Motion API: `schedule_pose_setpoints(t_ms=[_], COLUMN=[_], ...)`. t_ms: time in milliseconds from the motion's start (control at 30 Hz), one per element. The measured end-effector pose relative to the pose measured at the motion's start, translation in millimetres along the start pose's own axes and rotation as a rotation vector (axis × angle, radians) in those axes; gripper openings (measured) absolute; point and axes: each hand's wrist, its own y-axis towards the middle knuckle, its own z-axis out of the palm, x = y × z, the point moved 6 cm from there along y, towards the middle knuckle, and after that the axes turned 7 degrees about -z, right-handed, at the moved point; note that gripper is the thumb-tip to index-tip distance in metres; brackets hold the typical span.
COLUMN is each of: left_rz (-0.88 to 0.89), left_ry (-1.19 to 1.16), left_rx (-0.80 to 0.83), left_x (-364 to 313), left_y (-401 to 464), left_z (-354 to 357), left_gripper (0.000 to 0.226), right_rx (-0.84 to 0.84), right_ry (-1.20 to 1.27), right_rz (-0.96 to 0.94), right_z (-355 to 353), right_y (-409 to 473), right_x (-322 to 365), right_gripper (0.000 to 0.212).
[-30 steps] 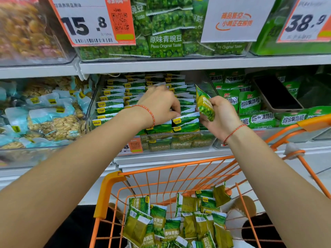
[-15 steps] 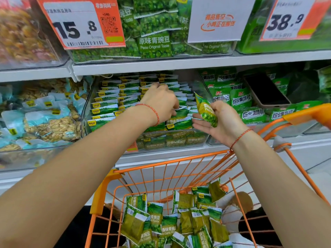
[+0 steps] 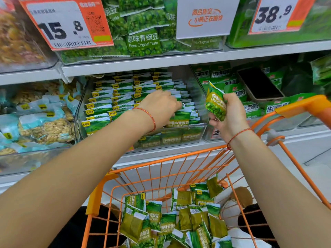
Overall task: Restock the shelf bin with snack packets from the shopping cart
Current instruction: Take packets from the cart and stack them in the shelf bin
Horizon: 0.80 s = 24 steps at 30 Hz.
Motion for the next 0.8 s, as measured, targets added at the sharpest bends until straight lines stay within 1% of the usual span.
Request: schedule_pose_setpoints(t_ms=[100, 167, 200, 233, 300, 333, 533, 633, 667, 700, 767, 800], left_rz=[-0.024, -0.008, -0.011, -0.035, -0.1, -0.115, -0.075, -0.057, -0.049, -0.039, -0.031, -0.031], left_ry=[0.054, 0.037, -0.024, -0.135, -0.364, -0.421, -0.457, -0.313, -0.251, -0.205, -0.147, -0.115], left_rx=[0.027, 0.051, 0.082, 0.124, 0.196, 0.222, 0.302, 0.351, 0.352, 0.339, 0.316, 0.312], left_x=[-5.3, -8.0, -6.1, -1.4, 9.9, 13.6, 14.1, 12.1, 10.6, 9.3, 8.3, 8.9], left_y=[6.0, 11.2, 14.2, 16.4, 19.2, 20.2, 24.0, 23.6, 23.3, 23.5, 25.2, 25.6], left_z=[-7.0, -7.0, -5.5, -3.3, 1.9, 4.8, 21.3, 21.7, 21.4, 21.2, 22.4, 23.3], left_gripper=[0.036, 0.036, 0.034, 0.032, 0.04, 0.044, 0.048, 0.062, 0.063, 0.06, 0.05, 0.048], right_rx=[0.002, 0.003, 0.0, -0.001, 0.004, 0.004, -0.011, 0.026, 0.046, 0.059, 0.071, 0.071], right_ry=[-0.004, -0.003, 0.004, 0.007, 0.01, 0.003, -0.095, -0.067, -0.058, -0.047, -0.055, -0.065], right_rz=[-0.013, -0.012, -0.013, -0.014, -0.012, -0.009, 0.015, -0.003, -0.007, -0.014, -0.017, -0.024], right_z=[-0.8, 0.2, 0.4, 0.1, 0.7, 1.0, 1.8, 3.7, 4.3, 4.4, 2.5, 1.4], right_y=[0.0, -1.5, -1.7, -2.2, -3.6, -3.9, -7.4, -5.8, -5.9, -5.4, -5.7, -5.0], right_x=[2.1, 2.5, 2.4, 2.3, 2.1, 1.2, -2.8, -3.3, -3.7, -4.9, -4.8, -4.5], right_gripper=[0.023, 0.022, 0.022, 0.022, 0.022, 0.022, 0.022, 0.016, 0.013, 0.023, 0.055, 0.063])
